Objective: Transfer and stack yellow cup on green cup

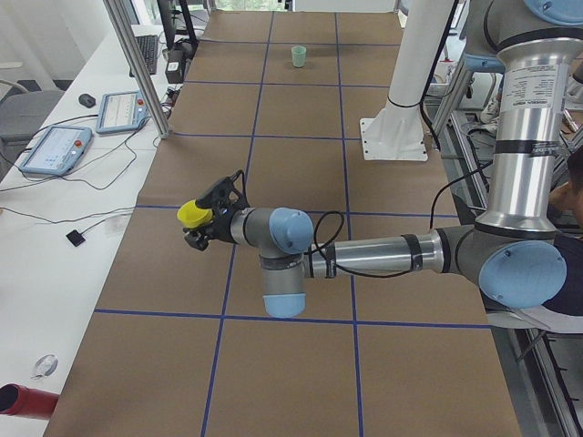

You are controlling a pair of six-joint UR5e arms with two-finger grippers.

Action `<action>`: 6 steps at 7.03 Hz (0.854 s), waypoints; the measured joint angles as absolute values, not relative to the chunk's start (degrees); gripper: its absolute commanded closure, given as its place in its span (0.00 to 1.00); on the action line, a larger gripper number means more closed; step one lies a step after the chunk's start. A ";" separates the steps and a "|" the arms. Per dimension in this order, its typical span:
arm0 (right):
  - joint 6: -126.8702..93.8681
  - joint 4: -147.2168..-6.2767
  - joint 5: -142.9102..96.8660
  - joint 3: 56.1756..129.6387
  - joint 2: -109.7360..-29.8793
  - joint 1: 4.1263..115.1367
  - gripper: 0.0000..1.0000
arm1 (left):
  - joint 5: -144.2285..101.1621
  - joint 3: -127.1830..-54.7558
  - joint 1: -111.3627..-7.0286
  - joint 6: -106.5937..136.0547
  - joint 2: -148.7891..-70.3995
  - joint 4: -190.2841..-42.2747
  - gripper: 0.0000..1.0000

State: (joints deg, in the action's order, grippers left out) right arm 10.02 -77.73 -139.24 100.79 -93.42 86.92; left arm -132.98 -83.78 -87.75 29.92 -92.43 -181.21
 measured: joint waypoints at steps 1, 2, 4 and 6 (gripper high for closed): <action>9.33 -77.50 -141.32 100.78 -91.70 86.91 0.00 | -138.88 -85.92 -85.48 29.91 -94.77 -181.28 0.60; 6.59 -77.42 -144.26 100.86 -89.56 86.73 0.00 | -142.58 -86.88 -81.86 30.17 -98.09 -181.29 0.84; -4.46 -77.32 -147.94 103.59 -85.16 84.07 0.00 | -144.34 -87.45 -75.14 30.39 -103.57 -181.22 1.00; -21.90 -77.26 -148.25 107.61 -78.10 77.10 0.00 | -143.26 -87.41 -67.75 30.18 -107.90 -181.55 1.00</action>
State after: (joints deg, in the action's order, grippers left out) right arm -21.90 -77.26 -148.25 107.61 -78.10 77.10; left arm -143.26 -87.41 -67.75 30.18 -107.90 -181.55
